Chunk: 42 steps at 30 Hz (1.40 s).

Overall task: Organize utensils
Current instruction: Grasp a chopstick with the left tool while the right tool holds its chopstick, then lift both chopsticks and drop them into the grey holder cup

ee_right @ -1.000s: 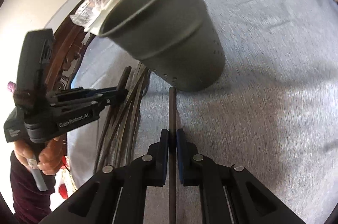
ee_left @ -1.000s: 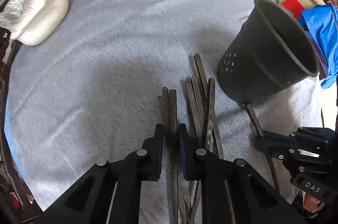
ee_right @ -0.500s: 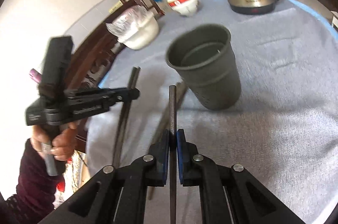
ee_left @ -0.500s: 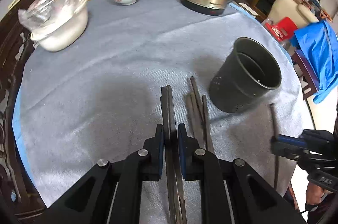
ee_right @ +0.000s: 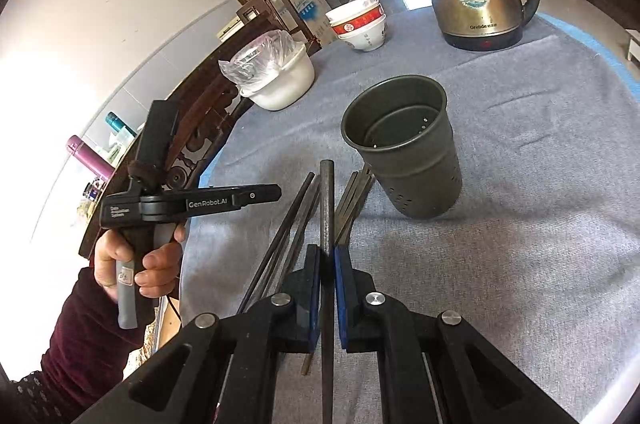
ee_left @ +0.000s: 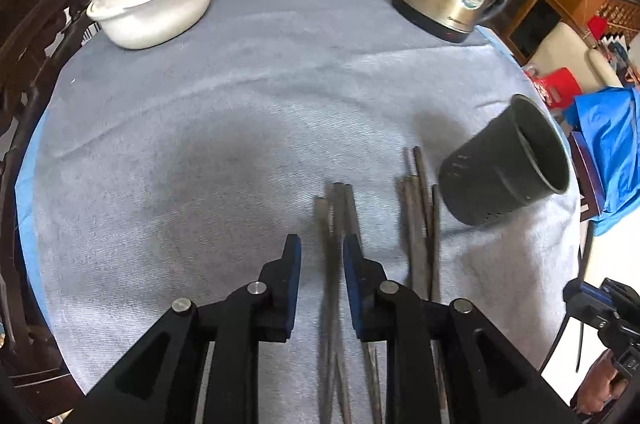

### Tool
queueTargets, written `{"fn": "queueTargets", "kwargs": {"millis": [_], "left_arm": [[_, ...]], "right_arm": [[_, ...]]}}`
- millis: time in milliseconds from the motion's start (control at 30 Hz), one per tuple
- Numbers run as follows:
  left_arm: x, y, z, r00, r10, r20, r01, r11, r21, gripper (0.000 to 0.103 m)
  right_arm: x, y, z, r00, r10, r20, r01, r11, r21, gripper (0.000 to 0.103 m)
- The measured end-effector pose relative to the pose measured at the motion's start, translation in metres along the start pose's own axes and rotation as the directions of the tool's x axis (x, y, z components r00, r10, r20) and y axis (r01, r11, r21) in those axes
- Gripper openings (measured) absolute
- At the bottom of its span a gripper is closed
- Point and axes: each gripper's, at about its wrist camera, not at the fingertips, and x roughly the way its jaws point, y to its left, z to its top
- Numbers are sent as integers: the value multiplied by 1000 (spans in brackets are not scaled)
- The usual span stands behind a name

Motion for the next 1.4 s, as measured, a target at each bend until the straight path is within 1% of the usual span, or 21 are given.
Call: {"fn": "queueTargets", "kwargs": {"millis": [167,233,300,400,467,500,533,667,767,833,900,967,1033,1100,1167,1200,1267,1300,1333,1400], "left_arm": [[12,3,6,1000,-7,-31,7,1000,-22,22],[18,1,9,999,-21,-40,20,999,-30,31],[21,-2,13,999,-13,-37,11,999,-34,36],[29,-10,16,999,9,-42,-10,1000,-19,36],[33,-13,16,998,42,-55,-42,999,-4,29],[36,-13,17,997,56,-59,-56,998,-6,14],[38,-12,17,996,57,-62,-58,998,-10,7],[30,-8,18,997,66,-30,-67,998,-19,6],[13,-3,19,999,44,0,-44,998,-33,6],[-3,-1,18,999,31,34,-30,998,-47,6],[-25,-3,20,996,22,81,-18,998,-52,6],[-54,-11,22,988,13,152,-7,999,-39,6],[-82,-20,22,978,7,210,-3,1000,-21,6],[-108,-27,22,965,0,261,1,1000,-6,7],[-138,-36,25,946,-18,325,16,1000,9,6],[-150,-38,27,937,-26,348,23,1000,12,6],[-176,-46,32,911,-33,411,33,999,9,6],[-186,-49,33,900,-38,435,40,999,6,6],[-196,-54,37,881,-45,470,51,999,-1,6],[-212,-65,39,841,-31,541,43,999,-10,6]], "right_arm": [[2,-2,1,1000,8,1,-8,1000,10,8],[3,-2,0,1000,9,-2,-9,1000,10,8],[3,-3,0,1000,9,-5,-9,1000,11,8],[2,-6,-1,1000,5,-5,-5,1000,18,8],[2,-9,-1,1000,-2,-5,2,1000,24,8],[2,-9,-1,1000,-4,-4,4,1000,25,8],[1,-11,-1,1000,-6,-4,6,1000,27,8],[-3,-10,0,1000,-14,11,13,1000,14,8],[-13,-5,5,999,-16,47,16,1000,-11,8],[-25,-1,11,994,-13,105,16,999,-32,8],[-40,3,19,984,3,180,5,999,-45,8],[-57,7,29,962,23,273,-7,998,-59,8],[-72,10,37,938,33,346,-9,998,-69,8],[-90,11,47,902,45,429,-17,997,-69,8],[-105,12,54,865,46,499,-15,998,-66,8],[-112,14,57,842,38,538,-4,998,-65,8],[-127,17,65,782,16,622,28,998,-60,8],[-131,18,67,756,5,654,41,998,-55,8],[-135,20,70,727,-7,686,55,997,-49,8],[-143,25,74,646,-44,762,106,994,-33,8]]}}
